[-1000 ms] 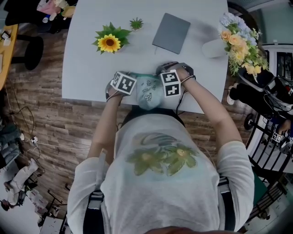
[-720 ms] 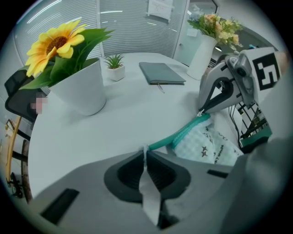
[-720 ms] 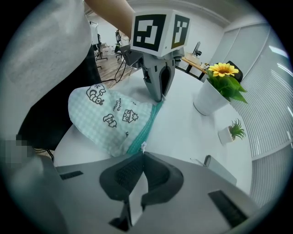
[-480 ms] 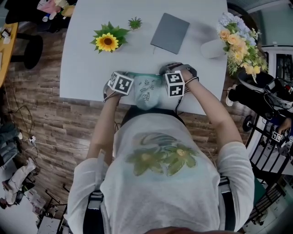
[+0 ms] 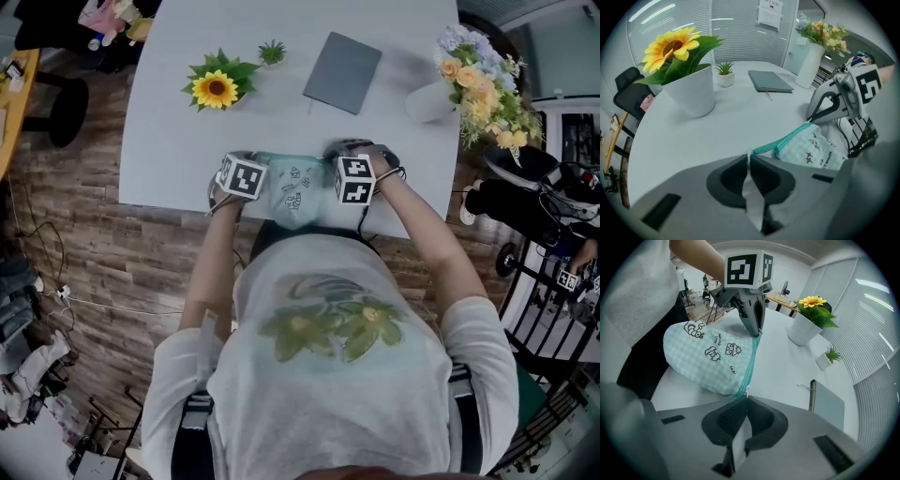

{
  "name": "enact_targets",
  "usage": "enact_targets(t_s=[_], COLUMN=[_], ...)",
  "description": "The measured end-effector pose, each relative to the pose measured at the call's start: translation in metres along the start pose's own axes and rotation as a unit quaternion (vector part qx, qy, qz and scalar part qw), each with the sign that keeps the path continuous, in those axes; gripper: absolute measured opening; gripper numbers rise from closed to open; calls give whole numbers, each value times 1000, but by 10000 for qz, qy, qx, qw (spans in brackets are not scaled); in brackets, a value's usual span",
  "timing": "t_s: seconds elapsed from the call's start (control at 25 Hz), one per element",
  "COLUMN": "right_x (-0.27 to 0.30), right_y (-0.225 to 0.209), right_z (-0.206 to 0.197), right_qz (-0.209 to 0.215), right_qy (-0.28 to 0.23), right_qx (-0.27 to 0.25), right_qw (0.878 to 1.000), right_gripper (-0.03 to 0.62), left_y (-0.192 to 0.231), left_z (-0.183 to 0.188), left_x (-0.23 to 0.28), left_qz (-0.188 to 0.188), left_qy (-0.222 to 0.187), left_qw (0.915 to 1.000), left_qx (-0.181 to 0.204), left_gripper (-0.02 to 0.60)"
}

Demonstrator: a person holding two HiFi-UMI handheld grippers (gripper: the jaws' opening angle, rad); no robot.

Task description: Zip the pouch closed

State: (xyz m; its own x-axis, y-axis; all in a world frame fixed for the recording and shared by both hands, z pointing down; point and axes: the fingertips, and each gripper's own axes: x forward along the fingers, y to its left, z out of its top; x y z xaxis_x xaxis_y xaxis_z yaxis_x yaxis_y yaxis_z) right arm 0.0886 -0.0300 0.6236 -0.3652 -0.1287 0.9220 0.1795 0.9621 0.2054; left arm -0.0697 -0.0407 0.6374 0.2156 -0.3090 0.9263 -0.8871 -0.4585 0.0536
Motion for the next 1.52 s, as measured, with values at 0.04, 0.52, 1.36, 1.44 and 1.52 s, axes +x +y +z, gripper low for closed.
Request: enact_targets(t_s=[0.04, 0.52, 1.36, 1.44, 1.52], right_x=[1, -24, -142, -145, -145], right_y=[-1, -5, -41, -39, -37], right_z=[0, 9, 87, 93, 98], right_qz=[-61, -255, -1514, -1472, -1433], right_qy=[-19, -615, -2942, -2972, -2965], right_qx=[95, 1862, 4495, 4535, 4548], right_qw=[9999, 9803, 8298, 8272, 8275], right_gripper=[17, 20, 15, 15, 15], left_y=[0, 10, -59, -66, -71], left_z=[0, 15, 82, 86, 91], left_x=[0, -37, -172, -173, -175], left_qz=[11, -212, -56, -158, -250], left_qy=[-7, -1025, -3383, -3336, -3318], left_qw=[10000, 9848, 9323, 9340, 9342], left_qx=[-15, -1387, -1279, -1270, -1286], left_gripper=[25, 54, 5, 5, 5])
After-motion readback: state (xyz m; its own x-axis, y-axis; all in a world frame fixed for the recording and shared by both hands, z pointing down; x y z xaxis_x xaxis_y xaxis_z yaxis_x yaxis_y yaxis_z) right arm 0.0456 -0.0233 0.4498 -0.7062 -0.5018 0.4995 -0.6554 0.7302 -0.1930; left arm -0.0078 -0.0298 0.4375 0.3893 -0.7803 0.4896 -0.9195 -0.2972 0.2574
